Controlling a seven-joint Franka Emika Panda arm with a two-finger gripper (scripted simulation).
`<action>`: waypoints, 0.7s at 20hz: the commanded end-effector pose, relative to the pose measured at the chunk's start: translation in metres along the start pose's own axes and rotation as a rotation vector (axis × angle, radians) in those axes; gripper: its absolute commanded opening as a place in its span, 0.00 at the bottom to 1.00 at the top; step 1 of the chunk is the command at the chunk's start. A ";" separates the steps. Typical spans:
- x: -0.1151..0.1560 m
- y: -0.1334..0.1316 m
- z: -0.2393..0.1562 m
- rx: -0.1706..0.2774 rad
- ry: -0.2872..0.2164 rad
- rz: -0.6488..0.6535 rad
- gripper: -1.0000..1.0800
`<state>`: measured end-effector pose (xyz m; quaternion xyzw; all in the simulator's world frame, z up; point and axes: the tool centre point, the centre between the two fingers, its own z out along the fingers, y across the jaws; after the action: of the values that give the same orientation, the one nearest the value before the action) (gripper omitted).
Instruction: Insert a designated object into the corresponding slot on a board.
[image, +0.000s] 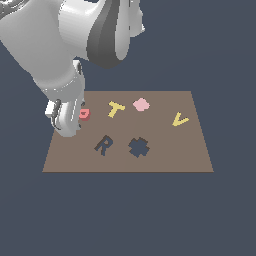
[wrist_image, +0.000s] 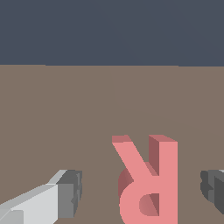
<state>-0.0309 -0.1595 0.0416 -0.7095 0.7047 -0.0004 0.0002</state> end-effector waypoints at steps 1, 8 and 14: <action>0.000 0.001 0.008 -0.001 0.000 0.000 0.96; 0.000 0.001 0.012 -0.001 0.000 0.001 0.00; 0.000 0.001 0.012 -0.001 0.000 0.001 0.00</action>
<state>-0.0314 -0.1591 0.0304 -0.7093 0.7049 -0.0001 0.0003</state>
